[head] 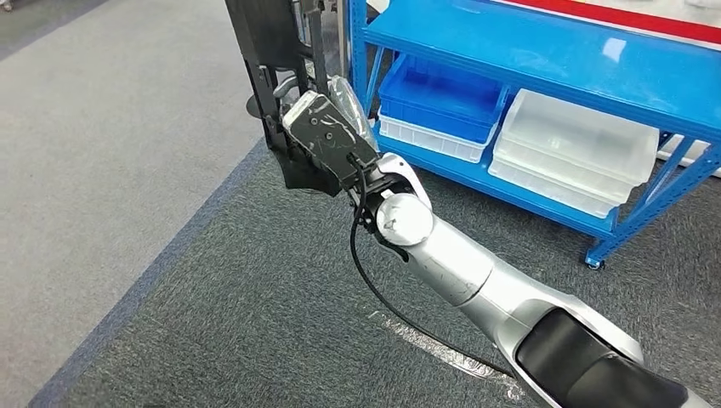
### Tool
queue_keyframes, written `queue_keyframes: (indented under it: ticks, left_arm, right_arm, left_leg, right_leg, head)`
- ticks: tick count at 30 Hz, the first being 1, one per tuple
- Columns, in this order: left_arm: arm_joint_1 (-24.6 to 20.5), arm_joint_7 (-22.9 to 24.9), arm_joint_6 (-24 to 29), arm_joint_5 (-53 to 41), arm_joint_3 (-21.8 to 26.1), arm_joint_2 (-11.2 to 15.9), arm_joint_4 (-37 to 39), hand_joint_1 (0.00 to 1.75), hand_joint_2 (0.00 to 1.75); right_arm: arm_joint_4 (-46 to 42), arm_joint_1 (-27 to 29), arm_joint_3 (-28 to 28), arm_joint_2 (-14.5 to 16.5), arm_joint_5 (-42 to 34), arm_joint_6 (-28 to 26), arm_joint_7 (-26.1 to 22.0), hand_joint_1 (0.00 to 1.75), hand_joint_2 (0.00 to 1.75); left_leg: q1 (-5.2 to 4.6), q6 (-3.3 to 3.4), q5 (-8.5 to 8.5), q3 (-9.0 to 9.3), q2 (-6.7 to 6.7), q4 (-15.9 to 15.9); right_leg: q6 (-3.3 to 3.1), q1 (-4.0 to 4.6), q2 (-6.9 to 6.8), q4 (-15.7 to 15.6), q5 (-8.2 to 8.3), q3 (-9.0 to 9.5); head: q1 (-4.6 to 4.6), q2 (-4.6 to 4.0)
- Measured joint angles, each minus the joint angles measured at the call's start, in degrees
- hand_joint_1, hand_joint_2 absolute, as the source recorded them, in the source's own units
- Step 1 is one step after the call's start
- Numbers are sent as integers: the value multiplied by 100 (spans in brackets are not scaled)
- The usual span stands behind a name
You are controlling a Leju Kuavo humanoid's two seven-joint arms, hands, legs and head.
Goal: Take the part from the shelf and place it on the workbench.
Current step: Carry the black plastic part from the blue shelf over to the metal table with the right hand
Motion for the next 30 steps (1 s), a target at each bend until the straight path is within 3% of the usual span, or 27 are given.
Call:
queue_keyframes:
  ticks: [1, 3, 4, 6, 8, 9, 10, 11, 12, 14, 16, 18, 19, 21, 23, 25, 26, 27, 29, 30]
  left_arm:
    - [-5, 7, 0, -12, 6, -8, 0, 0, 175]
    - [9, 8, 0, -16, 22, -23, 0, 0, 175]
    - [22, -8, 0, -13, 36, -39, 1, 0, 175]
    - [22, -78, 0, 3, 73, -71, 2, 0, 175]
    - [3, -182, 1, 26, 115, -99, 1, 0, 175]
    - [-4, -243, 1, 39, 140, -110, -1, 0, 175]
    - [-5, -310, 1, 58, 171, -119, -3, 0, 175]
    - [-4, -380, 1, 77, 209, -125, -5, 0, 175]
    - [-3, -444, 1, 93, 245, -129, -6, 0, 175]
    - [-12, -555, 1, 110, 310, -141, -7, 0, 175]
    - [-38, -629, 2, 109, 379, -150, -8, 0, 175]
    - [-45, -655, 4, 89, 444, -143, -11, 0, 175]
    - [-36, -649, 5, 67, 466, -148, -12, 0, 175]
    - [-30, -606, 8, 4, 508, -158, -15, 0, 175]
    - [-46, -520, 9, -84, 536, -169, -13, 0, 175]
    - [-55, -430, 8, -173, 545, -171, -13, 0, 175]
    - [-52, -402, 7, -199, 548, -171, -13, 0, 175]
    - [-48, -385, 7, -212, 549, -171, -13, 0, 175]
    - [-48, -369, 7, -217, 550, -172, -13, 0, 175]
    - [-54, -364, 7, -220, 551, -173, -13, 0, 175]
  right_arm:
    - [-10, -1, -1, -19, 13, -6, 19, 175, 175]
    - [-37, 1, -1, -63, 24, -11, 75, 175, 175]
    - [-62, 4, -2, -95, 24, -13, 117, 175, 175]
    - [-139, 8, -4, -190, 23, 1, 208, 175, 175]
    - [-209, 18, -6, -319, 7, 64, 285, 175, 175]
    - [-231, 30, -6, -381, -3, 107, 315, 175, 175]
    - [-244, 44, -6, -435, -14, 148, 340, 175, 175]
    - [-258, 52, -6, -473, -23, 182, 356, 175, 175]
    - [-275, 52, -6, -495, -28, 208, 364, 175, 175]
    - [-312, 11, -4, -512, -33, 262, 366, 175, 175]
    - [-335, -63, -1, -520, -11, 308, 366, 175, 175]
    - [-345, -127, 9, -530, 32, 332, 366, 175, 175]
    - [-347, -155, 17, -534, 57, 340, 369, 175, 175]
    - [-360, -221, 32, -538, 107, 353, 375, 175, 175]
    - [-381, -283, 38, -551, 156, 361, 394, 175, 175]
    - [-400, -306, 48, -566, 190, 366, 426, 175, 175]
    - [-407, -307, 54, -571, 201, 366, 439, 175, 175]
    - [-413, -307, 59, -575, 207, 366, 447, 175, 175]
    - [-439, -316, 62, -584, 214, 364, 450, 175, 175]
    - [-455, -329, 62, -590, 216, 362, 451, 175, 175]
  left_leg:
    - [-27, 38, -8, 19, 26, -68]
    - [-26, 108, 26, 8, -113, -85]
    - [-13, 141, 47, 15, -181, -114]
    - [14, 218, 92, 36, -307, -167]
    - [13, 267, 111, 22, -451, -169]
    - [8, 278, 115, 15, -538, -161]
    - [3, 282, 116, 8, -629, -149]
    - [-3, 283, 115, -1, -721, -129]
    - [-5, 281, 110, -11, -810, -102]
    - [-7, 263, 92, -61, -966, -30]
    - [4, 218, 95, -135, -1098, 12]
    - [27, 149, 124, -179, -1243, -1]
    - [28, 115, 116, -200, -1224, 13]
    - [12, 37, -37, -334, -947, 265]
    - [34, -40, -349, -653, -580, 914]
    - [79, -94, -511, -928, -457, 1451]
    - [96, -112, -456, -936, -436, 1458]
    - [108, -124, -311, -830, -410, 1246]
    - [93, -130, 23, -435, -197, 494]
    - [70, -100, 122, -279, -93, 193]
  right_leg:
    - [31, 17, -59, -15, 2, 10]
    - [103, 37, -167, -43, -3, 34]
    - [139, 28, -121, -18, -38, 33]
    - [177, 8, 171, 321, -266, -109]
    - [174, 5, 473, 1039, -603, -446]
    - [169, 14, 524, 1352, -697, -609]
    - [162, 23, 549, 1498, -689, -698]
    - [149, 28, 569, 1425, -573, -686]
    - [131, 29, 611, 1146, -374, -573]
    - [97, 9, 871, 414, -43, -257]
    - [92, -5, 1043, 67, 37, -103]
    - [73, -2, 930, 31, 41, -78]
    - [47, -8, 850, 1, 52, -56]
    - [-4, -41, 693, -59, 76, -14]
    - [-28, -42, 538, -75, 72, 6]
    - [-29, -48, 370, -72, 52, 16]
    - [-17, -56, 288, -69, 39, 23]
    - [1, -66, 212, -66, 23, 34]
    - [60, -72, 73, -61, -21, 73]
    - [92, -54, 10, -58, -42, 92]
  head:
    - [3, 0]
    - [7, 0]
    - [13, 0]
    - [27, 0]
    - [48, 0]
    - [57, 0]
    - [59, 0]
    - [58, 0]
    - [59, 0]
    - [53, 0]
    - [50, 0]
    - [54, 0]
    - [50, 0]
    - [-1, 0]
    - [-51, 0]
    - [-54, 0]
    - [-55, 0]
    - [-55, 0]
    - [-61, 0]
    - [-64, 0]
